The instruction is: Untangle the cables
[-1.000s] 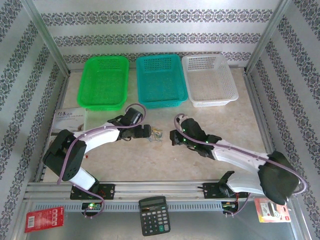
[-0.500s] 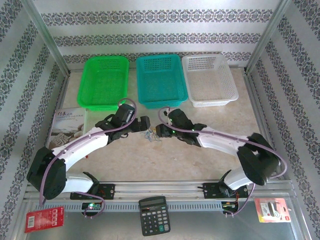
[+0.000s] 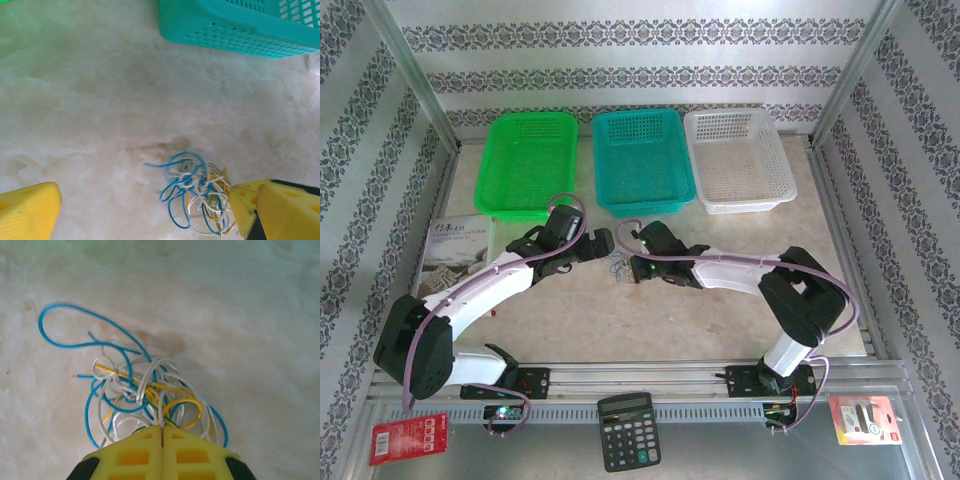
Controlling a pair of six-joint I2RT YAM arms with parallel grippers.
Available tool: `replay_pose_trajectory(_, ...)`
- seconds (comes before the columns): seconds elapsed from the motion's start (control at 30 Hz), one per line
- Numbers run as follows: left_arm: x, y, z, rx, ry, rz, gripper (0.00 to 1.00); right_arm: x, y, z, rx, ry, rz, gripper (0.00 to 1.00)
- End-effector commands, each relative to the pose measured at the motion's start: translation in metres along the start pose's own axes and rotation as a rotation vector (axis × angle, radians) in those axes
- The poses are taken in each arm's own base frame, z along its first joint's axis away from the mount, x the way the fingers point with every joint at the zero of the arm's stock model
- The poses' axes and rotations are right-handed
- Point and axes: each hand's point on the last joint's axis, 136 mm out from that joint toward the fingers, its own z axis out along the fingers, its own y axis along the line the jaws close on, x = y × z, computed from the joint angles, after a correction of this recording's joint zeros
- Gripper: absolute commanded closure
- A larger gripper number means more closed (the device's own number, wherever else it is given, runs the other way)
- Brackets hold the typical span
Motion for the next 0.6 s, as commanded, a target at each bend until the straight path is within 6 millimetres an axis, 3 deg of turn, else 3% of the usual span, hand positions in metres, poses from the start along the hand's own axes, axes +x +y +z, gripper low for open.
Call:
replay_pose_trajectory(0.0,0.005,0.005,0.003,-0.001,0.023,-0.020,0.00,0.002,-0.008,-0.021,0.016,-0.056,0.037,1.00)
replay_pose_trajectory(0.23,0.013,0.003,0.011,0.022,0.053,-0.019,0.00,0.002,-0.009,-0.053,-0.015,-0.139,0.086,1.00)
replay_pose_trajectory(0.47,0.019,-0.003,0.014,0.065,0.079,-0.016,0.00,-0.010,-0.010,-0.061,-0.051,-0.203,0.124,0.99)
replay_pose_trajectory(0.5,0.021,-0.004,0.016,0.068,0.089,-0.016,0.00,-0.009,-0.013,-0.058,-0.046,-0.190,0.128,0.86)
replay_pose_trajectory(0.57,0.023,-0.006,0.018,0.080,0.102,-0.022,0.00,-0.006,-0.015,-0.053,-0.045,-0.173,0.132,0.70)
